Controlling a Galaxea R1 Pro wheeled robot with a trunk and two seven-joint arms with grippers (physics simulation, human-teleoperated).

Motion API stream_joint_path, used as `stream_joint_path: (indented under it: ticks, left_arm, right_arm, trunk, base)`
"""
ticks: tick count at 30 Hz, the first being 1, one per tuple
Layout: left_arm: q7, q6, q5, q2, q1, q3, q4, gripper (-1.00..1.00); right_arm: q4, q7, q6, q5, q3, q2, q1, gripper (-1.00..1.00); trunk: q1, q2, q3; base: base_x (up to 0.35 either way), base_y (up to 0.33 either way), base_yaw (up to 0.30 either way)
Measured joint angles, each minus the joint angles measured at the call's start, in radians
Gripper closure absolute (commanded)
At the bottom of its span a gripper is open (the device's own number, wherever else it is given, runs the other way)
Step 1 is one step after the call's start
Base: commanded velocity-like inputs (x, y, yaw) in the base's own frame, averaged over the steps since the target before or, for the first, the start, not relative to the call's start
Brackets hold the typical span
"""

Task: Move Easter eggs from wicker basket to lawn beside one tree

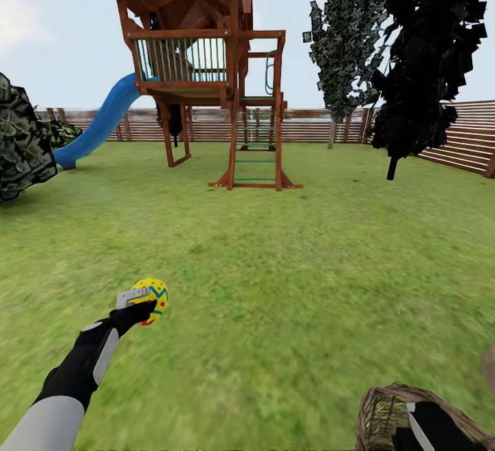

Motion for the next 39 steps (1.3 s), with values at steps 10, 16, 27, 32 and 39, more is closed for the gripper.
stream_joint_path:
  ticks: [10,16,27,32,39]
  left_arm:
    - [0.0,0.0,0.0,0.0,0.0,0.0,0.0,1.0]
    - [0.0,-0.001,0.0,0.0,0.0,0.0,0.0,1.0]
    - [-0.001,-0.002,0.0,0.0,0.0,0.0,0.0,1.0]
    - [-0.002,-0.002,0.0,0.0,0.0,0.0,0.0,1.0]
    - [-0.002,-0.002,0.0,0.0,0.0,0.0,0.0,1.0]
  right_arm:
    - [0.0,0.0,0.0,0.0,0.001,0.003,0.0,-1.0]
    - [0.0,0.0,0.0,0.001,0.002,0.005,0.0,-1.0]
    - [0.0,0.0,0.0,0.001,0.001,0.012,0.0,-1.0]
    - [0.0,0.0,0.0,0.001,0.001,0.012,0.0,-1.0]
    - [0.0,0.0,0.0,0.002,0.002,0.014,0.0,-1.0]
  trunk:
    - [0.038,-0.07,-0.031]
    - [0.061,-0.112,-0.05]
    - [0.104,-0.189,-0.085]
    - [0.123,-0.224,-0.1]
    - [0.14,-0.253,-0.124]
  base:
    - [0.0,0.0,0.0]
    - [0.0,0.0,0.0]
    - [0.0,0.0,0.0]
    - [0.0,0.0,0.0]
    - [0.0,0.0,0.0]
